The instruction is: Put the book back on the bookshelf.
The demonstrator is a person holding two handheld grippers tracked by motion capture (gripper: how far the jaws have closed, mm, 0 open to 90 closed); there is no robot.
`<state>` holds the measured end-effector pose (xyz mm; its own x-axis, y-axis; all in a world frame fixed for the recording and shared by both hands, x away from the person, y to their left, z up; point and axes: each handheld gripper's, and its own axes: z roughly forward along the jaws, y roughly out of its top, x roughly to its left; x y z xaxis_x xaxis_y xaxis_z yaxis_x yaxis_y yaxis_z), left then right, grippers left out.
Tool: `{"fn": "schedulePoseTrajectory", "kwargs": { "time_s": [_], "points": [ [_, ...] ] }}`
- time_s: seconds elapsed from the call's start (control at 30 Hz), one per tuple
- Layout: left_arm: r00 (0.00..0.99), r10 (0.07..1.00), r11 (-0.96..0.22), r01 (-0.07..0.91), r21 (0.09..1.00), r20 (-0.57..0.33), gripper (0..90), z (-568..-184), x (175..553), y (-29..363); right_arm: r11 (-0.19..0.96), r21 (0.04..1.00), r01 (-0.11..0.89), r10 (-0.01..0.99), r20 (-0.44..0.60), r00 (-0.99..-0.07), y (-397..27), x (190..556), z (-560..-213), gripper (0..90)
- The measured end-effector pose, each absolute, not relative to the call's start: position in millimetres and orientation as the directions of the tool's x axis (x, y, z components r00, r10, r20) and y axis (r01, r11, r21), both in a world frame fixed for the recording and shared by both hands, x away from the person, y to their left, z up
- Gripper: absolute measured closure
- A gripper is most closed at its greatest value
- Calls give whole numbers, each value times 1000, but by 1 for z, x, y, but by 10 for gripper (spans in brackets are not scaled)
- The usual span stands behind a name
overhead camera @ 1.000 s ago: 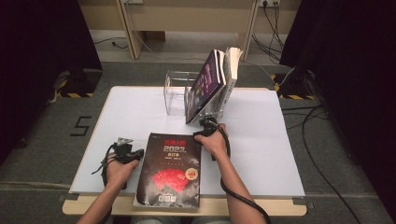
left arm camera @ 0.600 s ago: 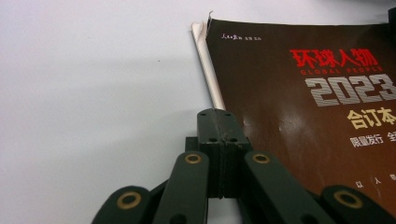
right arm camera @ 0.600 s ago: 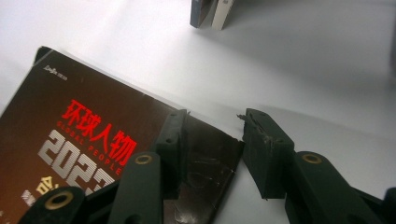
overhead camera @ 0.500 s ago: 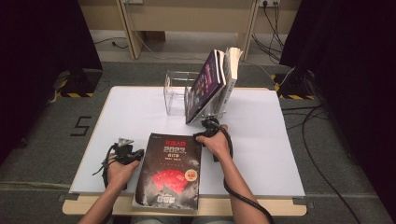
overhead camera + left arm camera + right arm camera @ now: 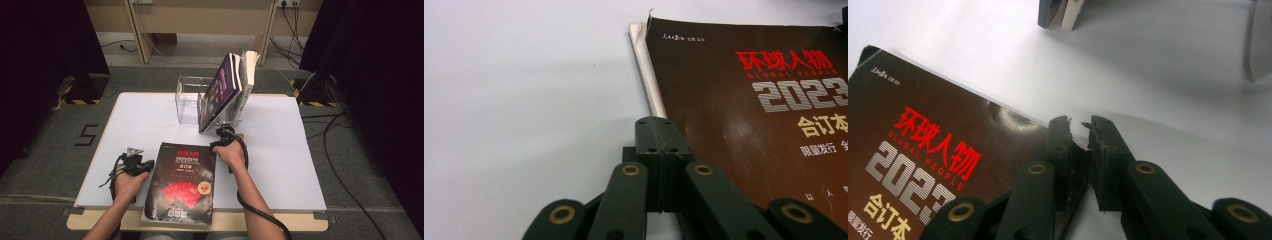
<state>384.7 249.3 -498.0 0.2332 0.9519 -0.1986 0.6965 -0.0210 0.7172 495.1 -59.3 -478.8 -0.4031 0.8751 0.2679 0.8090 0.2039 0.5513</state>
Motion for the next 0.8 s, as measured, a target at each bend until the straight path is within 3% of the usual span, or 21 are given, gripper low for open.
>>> {"fn": "schedulePoseTrajectory", "kwargs": {
  "time_s": [0.53,0.8],
  "points": [
    [241,946,-8,686,728,-217,885,-500,383,253,137,572,808,880,305,-365,-63,489,-477,878],
    [242,949,-17,677,736,-201,824,-499,381,255,114,613,782,864,328,-383,-67,483,-472,880]
  ]
}}
